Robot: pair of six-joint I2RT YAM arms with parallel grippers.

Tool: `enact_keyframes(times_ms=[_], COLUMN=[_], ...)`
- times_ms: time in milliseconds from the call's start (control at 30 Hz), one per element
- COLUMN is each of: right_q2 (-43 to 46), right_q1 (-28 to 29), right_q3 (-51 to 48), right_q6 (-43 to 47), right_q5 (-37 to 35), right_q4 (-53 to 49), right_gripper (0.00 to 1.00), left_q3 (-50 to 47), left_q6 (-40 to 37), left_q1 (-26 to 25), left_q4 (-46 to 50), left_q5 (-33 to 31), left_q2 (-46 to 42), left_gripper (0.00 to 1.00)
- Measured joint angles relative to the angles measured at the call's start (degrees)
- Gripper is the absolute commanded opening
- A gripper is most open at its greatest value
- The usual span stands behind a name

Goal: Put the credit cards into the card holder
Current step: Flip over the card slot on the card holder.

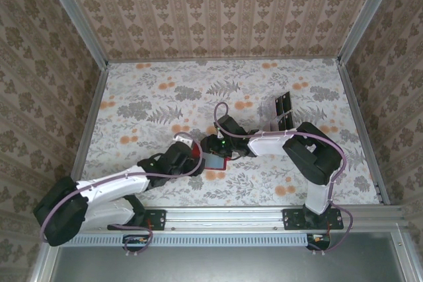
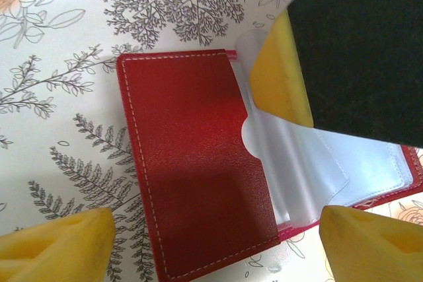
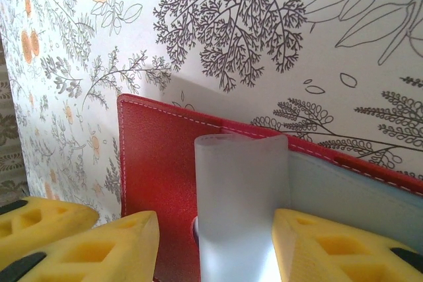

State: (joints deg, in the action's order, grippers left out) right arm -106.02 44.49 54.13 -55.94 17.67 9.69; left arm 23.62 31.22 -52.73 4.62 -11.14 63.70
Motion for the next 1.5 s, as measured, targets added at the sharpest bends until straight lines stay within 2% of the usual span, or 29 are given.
enact_keyframes(times_ms=[467,667,833,1167,1500], right_q2=[-0.24,-0.22,0.72,8.07,5.42], right_q1=[-0.02,-0.02,-0.22,-0.85,-0.81], right_q3=[0.00,0.00,-0.11,-1.40,-1.42], right_q6=[-0.07,-0.02,0.15,1.73,1.75], right_q5=[0.42,0.44,0.39,-2.49,-2.64], right_q4=[0.66,0.66,-0.33,-5.38,-5.62], right_gripper=[0.51,0.52,0.53,0.54,0.54], left_q3=[3.54,3.87,3.85,2.27,2.25], left_q6=[-1.31,-0.85,0.28,2.21,2.23], left_q1=[-1.95,-2.01,-2.01,-2.01,-2.01], left_q4=[-4.28,-4.24,-4.33,-6.03,-6.40], left_q5=[-4.85,-7.63,-8.81,-9.31,-9.31], left_q2=[10.21,12.76,14.01,14.29,14.29], left_gripper=[0.84,0.80,0.78,0.76,0.76])
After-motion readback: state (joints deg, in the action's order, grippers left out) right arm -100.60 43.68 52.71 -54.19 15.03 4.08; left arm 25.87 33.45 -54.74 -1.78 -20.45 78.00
